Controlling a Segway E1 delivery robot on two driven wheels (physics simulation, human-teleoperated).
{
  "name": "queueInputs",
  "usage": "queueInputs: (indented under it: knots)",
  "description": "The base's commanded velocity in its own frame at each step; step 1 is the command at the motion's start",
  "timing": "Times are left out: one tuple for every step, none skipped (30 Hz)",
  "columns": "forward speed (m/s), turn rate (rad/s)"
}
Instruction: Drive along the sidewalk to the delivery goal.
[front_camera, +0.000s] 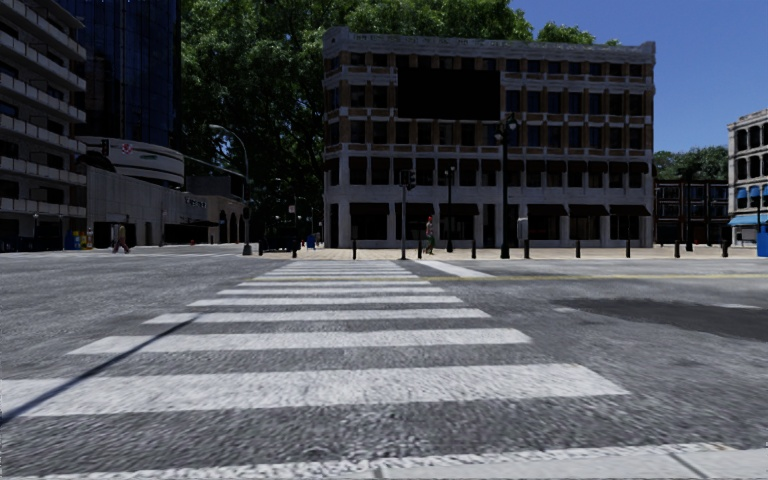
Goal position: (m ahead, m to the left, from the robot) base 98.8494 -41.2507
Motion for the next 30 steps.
queueInputs:
  knots:
    - [2.0,0.0]
    - [2.0,0.0]
    - [2.0,0.0]
    - [2.0,0.0]
    - [2.0,0.0]
    - [2.0,0.0]
    - [2.0,0.0]
    - [2.0,0.0]
    - [2.0,0.0]
    - [1.89,0.0]
    - [1.71,0.0]
    - [1.57,0.0]
    - [1.57,0.0]
    - [1.51,0.0]
    - [1.5,0.0]
    - [1.49,0.0]
    - [1.49,0.0]
    - [1.49,0.0]
    - [1.49,0.0]
    - [1.49,0.0]
    - [1.49,0.0]
    - [1.5,0.0]
    - [1.5,0.0]
    - [1.5,0.0]
    - [1.5,0.0]
    - [1.5,0.0]
    - [1.5,0.0]
    - [1.5,0.0]
    - [1.5,0.0]
    - [1.5,0.0]
